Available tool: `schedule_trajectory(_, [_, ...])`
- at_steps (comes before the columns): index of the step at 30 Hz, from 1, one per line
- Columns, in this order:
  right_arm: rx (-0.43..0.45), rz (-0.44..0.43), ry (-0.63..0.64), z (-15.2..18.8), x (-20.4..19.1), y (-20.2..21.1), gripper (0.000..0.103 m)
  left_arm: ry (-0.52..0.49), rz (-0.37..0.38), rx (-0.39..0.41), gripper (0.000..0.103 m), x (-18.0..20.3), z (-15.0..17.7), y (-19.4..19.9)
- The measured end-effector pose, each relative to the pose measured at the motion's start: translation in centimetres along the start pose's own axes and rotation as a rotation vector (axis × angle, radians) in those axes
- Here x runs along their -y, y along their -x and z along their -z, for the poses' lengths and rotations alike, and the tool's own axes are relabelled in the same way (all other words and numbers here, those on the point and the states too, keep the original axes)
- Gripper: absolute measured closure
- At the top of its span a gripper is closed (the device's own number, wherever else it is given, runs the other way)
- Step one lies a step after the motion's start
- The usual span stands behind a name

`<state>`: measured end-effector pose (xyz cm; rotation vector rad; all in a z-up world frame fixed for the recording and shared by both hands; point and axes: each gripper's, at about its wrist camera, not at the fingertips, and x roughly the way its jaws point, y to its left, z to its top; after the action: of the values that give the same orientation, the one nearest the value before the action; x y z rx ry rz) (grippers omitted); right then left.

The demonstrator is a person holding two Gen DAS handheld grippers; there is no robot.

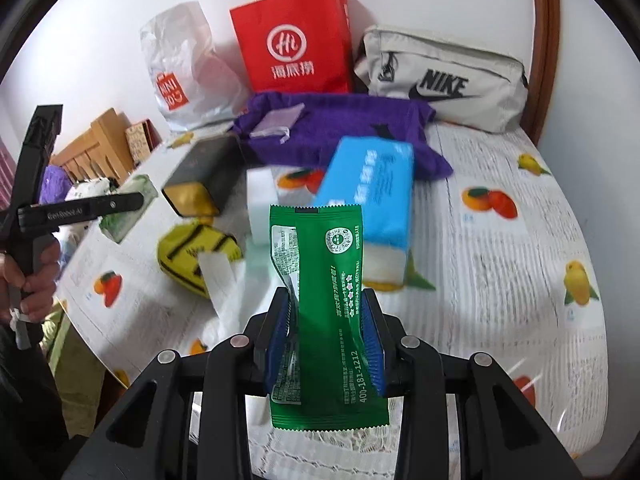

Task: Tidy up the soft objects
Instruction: 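Carry the tissue pack with the left gripper while the right carries the sachet toward the purple towel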

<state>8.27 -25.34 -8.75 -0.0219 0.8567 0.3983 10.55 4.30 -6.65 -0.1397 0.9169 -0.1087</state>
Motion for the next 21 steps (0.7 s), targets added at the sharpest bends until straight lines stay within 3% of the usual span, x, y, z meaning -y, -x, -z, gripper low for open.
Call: schedule_trajectory(21, [0.077,0.020,0.025,-9.9,0.8,-0.4,0.068,0.012,0.015,0.042,0.054,0.3,-7.4,-0.9])
